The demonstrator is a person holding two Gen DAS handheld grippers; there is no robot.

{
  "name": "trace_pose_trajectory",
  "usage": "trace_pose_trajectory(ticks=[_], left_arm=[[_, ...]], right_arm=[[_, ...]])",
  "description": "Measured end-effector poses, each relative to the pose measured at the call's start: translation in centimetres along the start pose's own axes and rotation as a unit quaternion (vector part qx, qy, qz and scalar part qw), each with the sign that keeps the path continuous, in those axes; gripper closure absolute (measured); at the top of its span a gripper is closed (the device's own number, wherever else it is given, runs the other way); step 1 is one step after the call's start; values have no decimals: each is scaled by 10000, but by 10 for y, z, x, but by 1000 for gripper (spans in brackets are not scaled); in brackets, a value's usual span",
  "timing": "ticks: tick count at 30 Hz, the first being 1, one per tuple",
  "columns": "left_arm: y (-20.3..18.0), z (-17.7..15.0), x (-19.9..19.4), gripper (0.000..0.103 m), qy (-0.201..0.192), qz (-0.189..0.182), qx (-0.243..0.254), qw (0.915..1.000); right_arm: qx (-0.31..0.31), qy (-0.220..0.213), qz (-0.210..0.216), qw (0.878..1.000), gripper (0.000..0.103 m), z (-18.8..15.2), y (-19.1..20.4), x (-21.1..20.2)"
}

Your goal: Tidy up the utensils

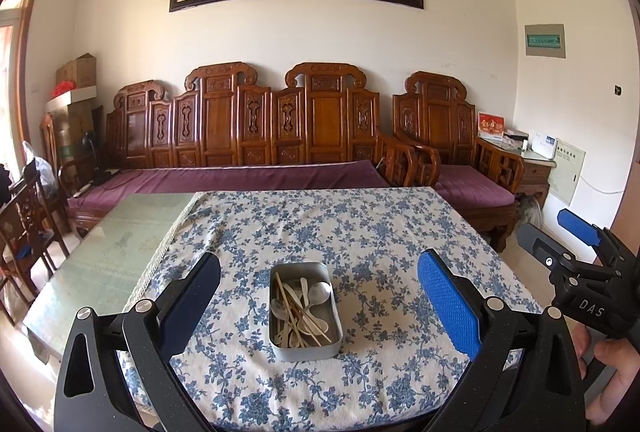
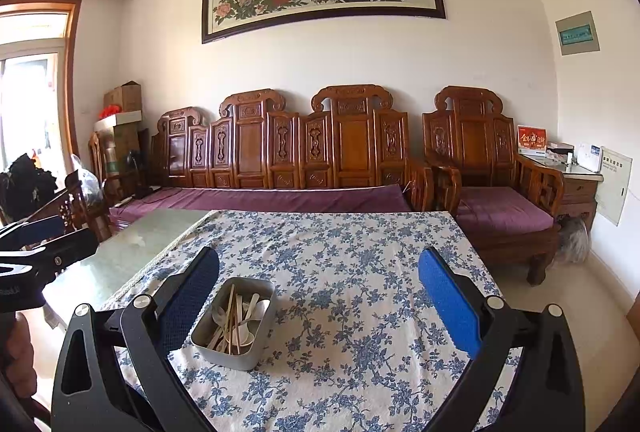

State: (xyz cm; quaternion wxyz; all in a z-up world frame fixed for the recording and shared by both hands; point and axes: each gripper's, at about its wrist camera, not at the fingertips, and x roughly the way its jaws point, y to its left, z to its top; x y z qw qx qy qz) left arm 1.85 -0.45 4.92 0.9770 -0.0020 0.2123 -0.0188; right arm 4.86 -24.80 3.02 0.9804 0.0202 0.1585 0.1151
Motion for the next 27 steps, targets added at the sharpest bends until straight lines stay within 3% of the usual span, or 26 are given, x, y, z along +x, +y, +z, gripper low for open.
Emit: trace_pose_trajectory(ticks=[27], left_arm=[[-1, -1, 3, 8, 29, 15, 18, 10000]], right_arm=[[5, 14, 4, 10000, 3, -1, 0, 3]])
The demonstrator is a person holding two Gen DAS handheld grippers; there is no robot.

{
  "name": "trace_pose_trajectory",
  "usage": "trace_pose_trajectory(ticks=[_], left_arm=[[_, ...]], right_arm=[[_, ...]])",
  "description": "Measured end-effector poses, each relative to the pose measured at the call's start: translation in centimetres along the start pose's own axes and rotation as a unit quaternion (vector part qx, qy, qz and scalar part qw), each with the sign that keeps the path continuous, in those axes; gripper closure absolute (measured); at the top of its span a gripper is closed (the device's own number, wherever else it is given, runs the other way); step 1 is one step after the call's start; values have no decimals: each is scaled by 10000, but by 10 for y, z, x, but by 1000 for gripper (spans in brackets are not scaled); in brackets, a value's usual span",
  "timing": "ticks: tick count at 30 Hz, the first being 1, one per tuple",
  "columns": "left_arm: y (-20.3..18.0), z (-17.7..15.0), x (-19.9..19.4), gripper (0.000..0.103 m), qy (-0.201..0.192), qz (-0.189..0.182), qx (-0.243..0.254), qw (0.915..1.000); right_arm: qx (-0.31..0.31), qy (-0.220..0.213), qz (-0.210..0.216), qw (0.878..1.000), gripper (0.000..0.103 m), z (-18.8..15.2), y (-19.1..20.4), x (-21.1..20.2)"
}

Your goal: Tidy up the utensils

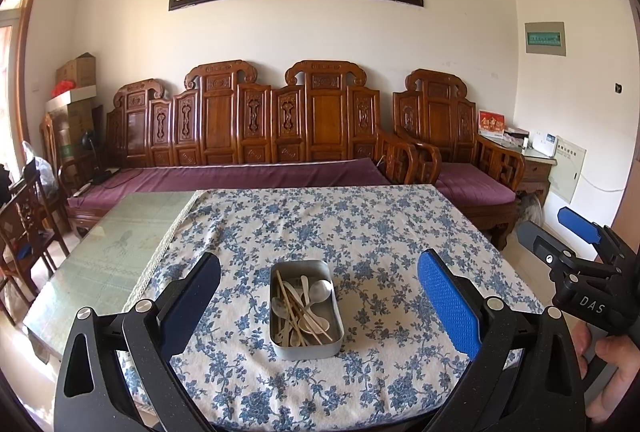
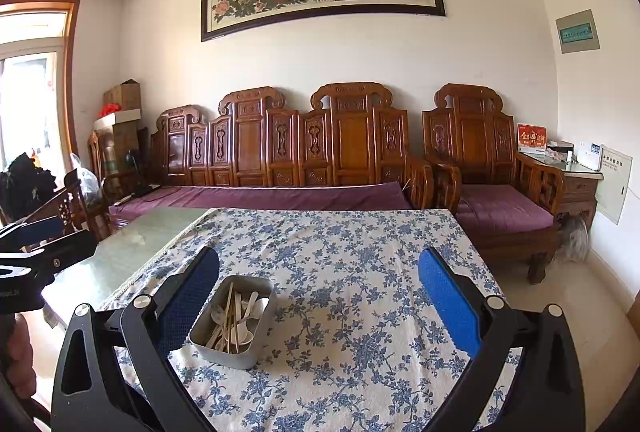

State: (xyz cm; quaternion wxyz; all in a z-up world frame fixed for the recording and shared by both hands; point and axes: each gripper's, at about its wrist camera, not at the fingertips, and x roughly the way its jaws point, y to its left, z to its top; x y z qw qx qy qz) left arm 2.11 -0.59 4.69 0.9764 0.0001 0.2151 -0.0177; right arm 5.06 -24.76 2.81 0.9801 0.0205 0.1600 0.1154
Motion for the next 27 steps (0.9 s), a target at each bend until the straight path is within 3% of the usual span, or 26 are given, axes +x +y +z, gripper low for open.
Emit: trace_pose_trajectory(ticks=[27], left_arm=[[-1, -1, 1, 8, 16, -1, -25, 10000]], right_arm=[[18, 14, 21, 10000, 3, -7, 1, 4]])
